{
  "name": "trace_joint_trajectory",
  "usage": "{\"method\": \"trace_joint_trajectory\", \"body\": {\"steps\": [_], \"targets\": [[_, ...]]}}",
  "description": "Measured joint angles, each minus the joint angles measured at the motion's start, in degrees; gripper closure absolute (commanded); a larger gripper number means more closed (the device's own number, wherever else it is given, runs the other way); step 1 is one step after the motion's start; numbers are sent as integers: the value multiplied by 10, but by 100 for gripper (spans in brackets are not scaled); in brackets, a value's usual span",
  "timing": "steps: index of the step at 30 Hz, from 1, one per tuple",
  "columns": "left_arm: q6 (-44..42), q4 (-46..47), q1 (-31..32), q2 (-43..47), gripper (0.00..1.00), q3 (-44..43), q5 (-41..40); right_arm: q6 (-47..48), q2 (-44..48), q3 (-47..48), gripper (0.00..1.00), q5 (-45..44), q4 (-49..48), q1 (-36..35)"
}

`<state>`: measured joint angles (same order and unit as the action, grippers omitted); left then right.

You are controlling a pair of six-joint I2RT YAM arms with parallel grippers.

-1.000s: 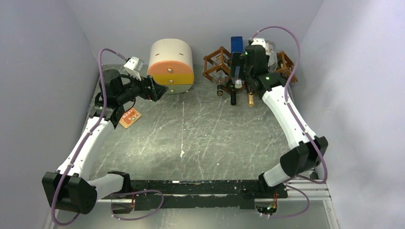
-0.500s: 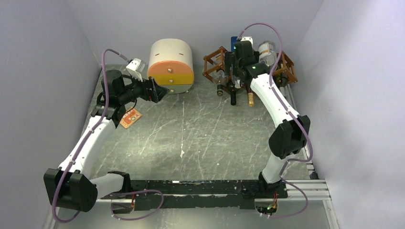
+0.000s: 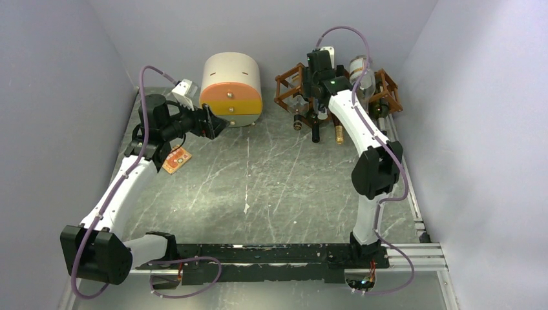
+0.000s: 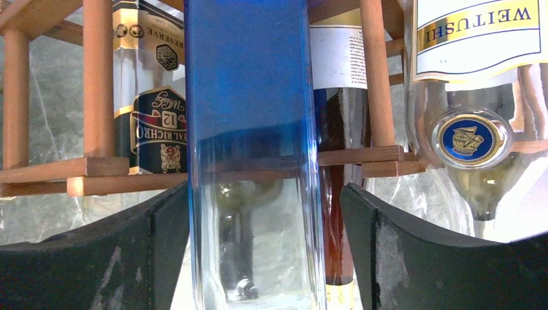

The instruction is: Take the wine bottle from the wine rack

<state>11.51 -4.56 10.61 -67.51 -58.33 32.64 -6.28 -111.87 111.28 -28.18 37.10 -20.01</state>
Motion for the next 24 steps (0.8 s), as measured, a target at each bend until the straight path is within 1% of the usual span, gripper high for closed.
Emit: {"method": "trace_joint_trajectory", "body": {"steps": [4,19,22,23,24], "targets": [[0,0,0,0,6,0,0,-1,-19,25,20,-10,17,0],[0,0,0,0,6,0,0,2,-52,54,19,-23,44,-1],[0,0,0,0,6,0,0,2,-52,55,24,-23,45,-1],[0,0,0,0,6,0,0,2,-52,56,27,-23,45,-1],[0,0,0,0,6,0,0,2,-52,56,33,-22,46,-1]]}}
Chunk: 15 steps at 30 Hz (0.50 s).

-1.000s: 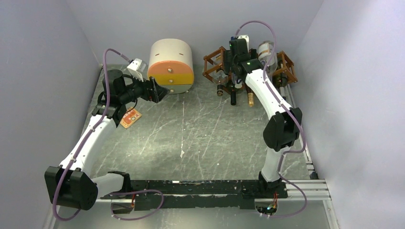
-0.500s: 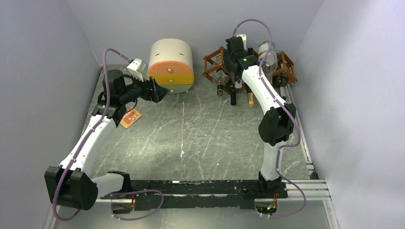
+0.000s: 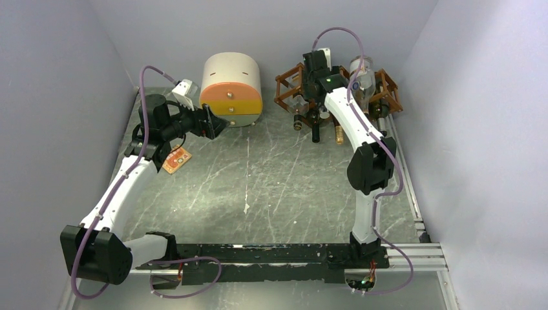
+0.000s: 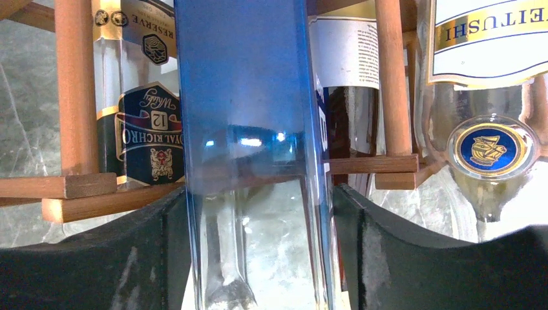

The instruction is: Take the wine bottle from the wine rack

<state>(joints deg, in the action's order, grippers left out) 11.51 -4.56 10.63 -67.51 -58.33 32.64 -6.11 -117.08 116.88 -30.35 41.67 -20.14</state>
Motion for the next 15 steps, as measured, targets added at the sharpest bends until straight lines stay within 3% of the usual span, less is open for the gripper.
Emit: {"method": "trace_joint_trajectory", "body": {"steps": [3,10,15], "targets": [[0,0,1,0,6,0,0,4,0,1,50,3,0,-1],[0,0,1,0,6,0,0,1,17,-14,73,14,-1,0],[0,0,4,-5,6,0,0,-19,77,-81,87,46,-20,6]]}}
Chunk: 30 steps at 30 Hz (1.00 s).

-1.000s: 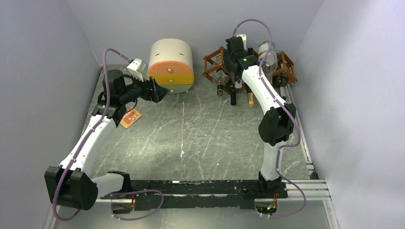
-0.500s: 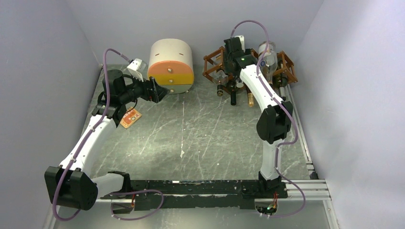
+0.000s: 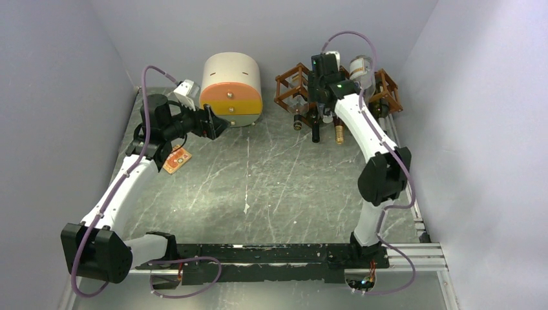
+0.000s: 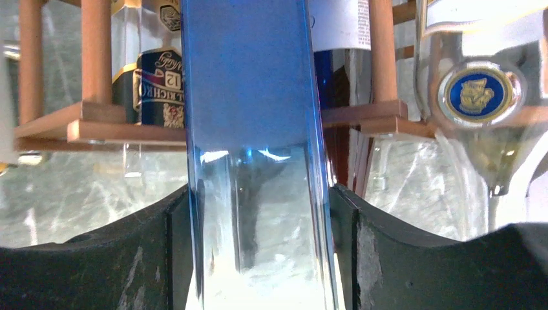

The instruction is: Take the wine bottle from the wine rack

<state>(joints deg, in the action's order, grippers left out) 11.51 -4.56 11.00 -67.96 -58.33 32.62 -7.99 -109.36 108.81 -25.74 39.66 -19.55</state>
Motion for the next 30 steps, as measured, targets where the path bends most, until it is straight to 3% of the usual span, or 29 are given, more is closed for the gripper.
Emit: {"method": "trace_joint_trajectory", "body": {"steps": [5,14,21,30], "targets": [[0,0,1,-2,6,0,0,-49,69,-81,100,94,-41,36],[0,0,7,-5,6,0,0,-165,116,-164,100,316,-136,137],[-2,-1,8,-5,6,0,0,-259,126,-202,100,383,-175,162],[-3,-2,12,-5,6,0,-1,-433,179,-332,100,463,-315,198]]}}
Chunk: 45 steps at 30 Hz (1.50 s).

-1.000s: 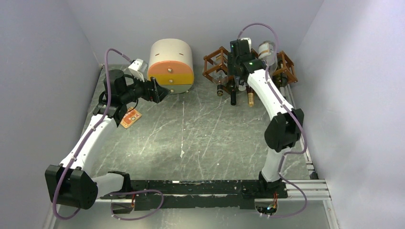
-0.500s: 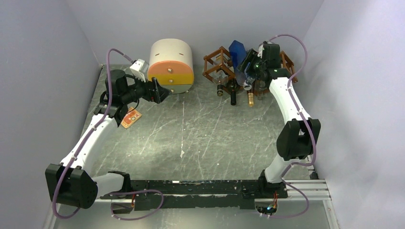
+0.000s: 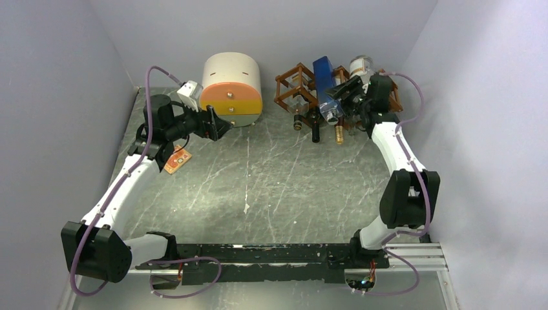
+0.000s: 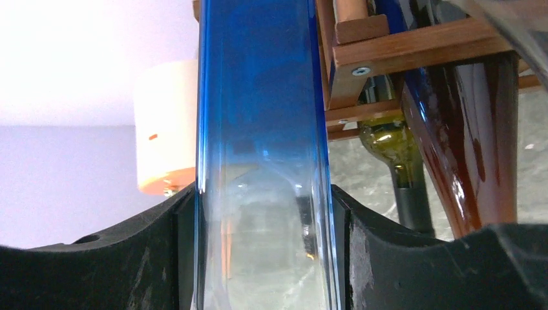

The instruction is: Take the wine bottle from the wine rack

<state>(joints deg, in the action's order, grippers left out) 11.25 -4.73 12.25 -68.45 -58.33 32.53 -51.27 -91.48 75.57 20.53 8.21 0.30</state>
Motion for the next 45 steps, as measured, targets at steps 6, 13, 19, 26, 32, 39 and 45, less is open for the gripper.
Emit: {"method": "trace_joint_trajectory", "body": {"steps": [6,13,19,26,32,39,45], "targets": [[-2,-5,4,0,6,0,-2,-85,17,-32,100,25,-75,27],[-4,-9,7,0,6,0,-3,-142,17,-40,100,63,-151,56],[-5,-9,7,0,6,0,-4,-145,18,-40,100,99,-160,56],[-1,-6,11,-6,6,0,-6,-141,55,-40,100,149,-121,56],[9,27,25,-5,6,26,-7,-153,115,-40,100,190,-105,42],[3,112,77,52,6,118,-34,-148,179,-87,100,221,-87,-38],[-70,175,168,127,6,181,-80,-136,200,-158,100,232,-53,-133]]}}
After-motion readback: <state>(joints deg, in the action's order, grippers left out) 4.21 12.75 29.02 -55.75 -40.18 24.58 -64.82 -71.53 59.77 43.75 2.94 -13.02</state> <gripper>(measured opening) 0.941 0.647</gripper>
